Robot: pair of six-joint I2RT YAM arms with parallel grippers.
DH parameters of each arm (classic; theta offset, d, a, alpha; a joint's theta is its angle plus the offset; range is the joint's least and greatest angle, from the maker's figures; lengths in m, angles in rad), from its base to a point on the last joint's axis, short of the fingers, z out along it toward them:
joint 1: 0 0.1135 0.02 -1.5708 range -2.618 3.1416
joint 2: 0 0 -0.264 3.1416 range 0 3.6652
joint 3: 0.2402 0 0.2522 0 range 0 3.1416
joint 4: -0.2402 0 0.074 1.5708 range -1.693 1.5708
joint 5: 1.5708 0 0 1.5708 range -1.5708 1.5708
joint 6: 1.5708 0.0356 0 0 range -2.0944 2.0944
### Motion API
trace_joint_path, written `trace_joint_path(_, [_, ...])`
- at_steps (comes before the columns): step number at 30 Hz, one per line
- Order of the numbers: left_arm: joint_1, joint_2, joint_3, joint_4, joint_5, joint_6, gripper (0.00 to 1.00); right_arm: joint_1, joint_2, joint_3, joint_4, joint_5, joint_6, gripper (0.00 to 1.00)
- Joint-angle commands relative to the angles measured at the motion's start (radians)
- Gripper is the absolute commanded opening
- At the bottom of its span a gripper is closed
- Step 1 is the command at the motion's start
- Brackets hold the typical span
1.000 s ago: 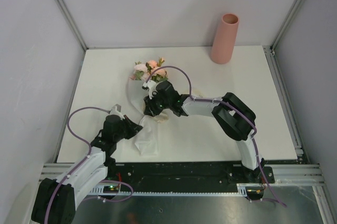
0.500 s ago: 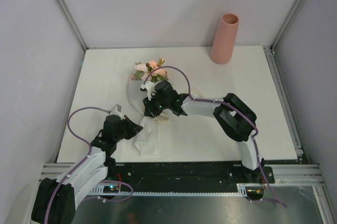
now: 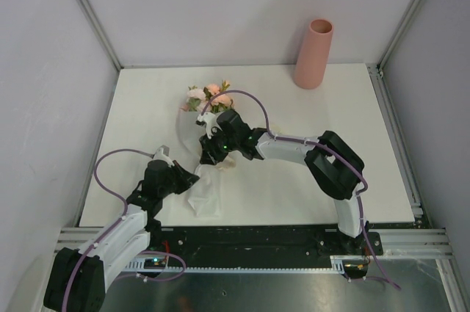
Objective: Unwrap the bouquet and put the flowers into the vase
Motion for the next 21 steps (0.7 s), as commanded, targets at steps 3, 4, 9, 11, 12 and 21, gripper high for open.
trace_joint_path(3, [-0.008,-0.002,0.001,0.025,0.004,0.013,0.00,-0.011,0.003,0.026,-0.003,0.017,0.006,0.35])
trace_joint_path(4, [-0.007,-0.002,0.002,0.025,0.003,0.013,0.00,-0.012,0.007,0.027,-0.002,0.024,0.003,0.35])
trace_joint_path(9, [-0.006,0.000,0.003,0.025,0.004,0.013,0.00,-0.021,0.049,0.055,-0.011,0.034,-0.001,0.35])
trace_joint_path(11, [-0.008,0.001,0.004,0.025,0.004,0.013,0.00,-0.022,0.064,0.062,-0.013,0.041,-0.002,0.35])
trace_joint_path(12, [-0.008,0.000,0.005,0.025,0.004,0.013,0.00,-0.021,0.070,0.063,-0.014,0.045,-0.003,0.35])
trace_joint_path(21, [-0.007,0.012,0.007,0.027,-0.001,0.013,0.00,-0.001,0.101,0.081,-0.068,0.110,-0.059,0.35])
